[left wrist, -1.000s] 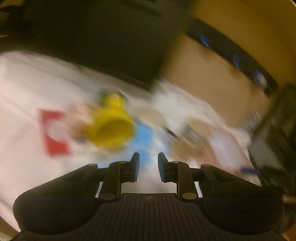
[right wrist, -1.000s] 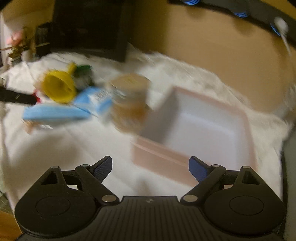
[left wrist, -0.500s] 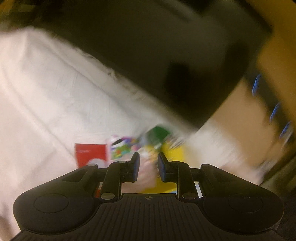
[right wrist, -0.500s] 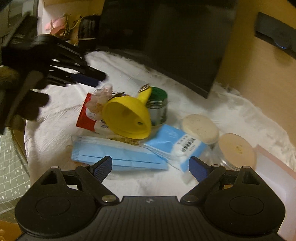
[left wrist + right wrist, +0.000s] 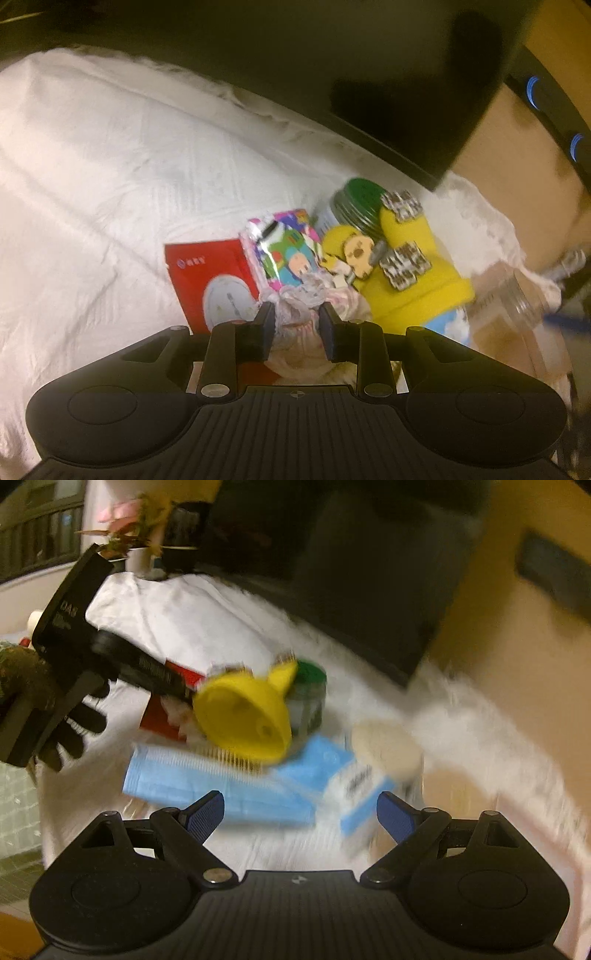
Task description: Organize soft objects
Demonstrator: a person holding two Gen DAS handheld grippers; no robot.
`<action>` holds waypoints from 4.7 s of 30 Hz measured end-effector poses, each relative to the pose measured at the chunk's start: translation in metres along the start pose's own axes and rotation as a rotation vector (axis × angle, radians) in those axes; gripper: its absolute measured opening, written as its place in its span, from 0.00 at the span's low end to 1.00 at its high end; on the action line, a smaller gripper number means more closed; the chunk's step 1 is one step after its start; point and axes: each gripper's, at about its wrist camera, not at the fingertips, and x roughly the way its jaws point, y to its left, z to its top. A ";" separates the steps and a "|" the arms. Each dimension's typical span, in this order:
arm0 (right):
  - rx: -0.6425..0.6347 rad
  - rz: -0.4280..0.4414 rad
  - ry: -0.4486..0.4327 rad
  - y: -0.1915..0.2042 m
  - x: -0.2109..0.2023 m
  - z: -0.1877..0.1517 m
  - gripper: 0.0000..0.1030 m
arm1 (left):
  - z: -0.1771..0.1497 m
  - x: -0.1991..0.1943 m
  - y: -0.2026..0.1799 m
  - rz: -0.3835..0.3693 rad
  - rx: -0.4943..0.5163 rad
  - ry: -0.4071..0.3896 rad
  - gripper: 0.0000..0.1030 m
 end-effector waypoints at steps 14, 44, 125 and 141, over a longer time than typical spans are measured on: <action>0.015 0.051 -0.025 -0.013 0.067 0.080 0.07 | -0.023 -0.019 0.020 -0.216 -0.134 -0.031 0.12; 0.374 -0.501 -0.158 -0.241 -0.143 0.002 0.06 | 0.079 0.039 -0.272 -0.620 0.255 0.050 0.12; 0.151 0.232 0.079 -0.009 0.065 0.042 0.59 | -0.030 0.000 0.060 -0.161 -0.332 -0.066 0.08; 0.062 0.316 0.199 0.033 0.137 0.089 0.40 | -0.012 -0.061 0.082 -0.177 -0.349 -0.188 0.08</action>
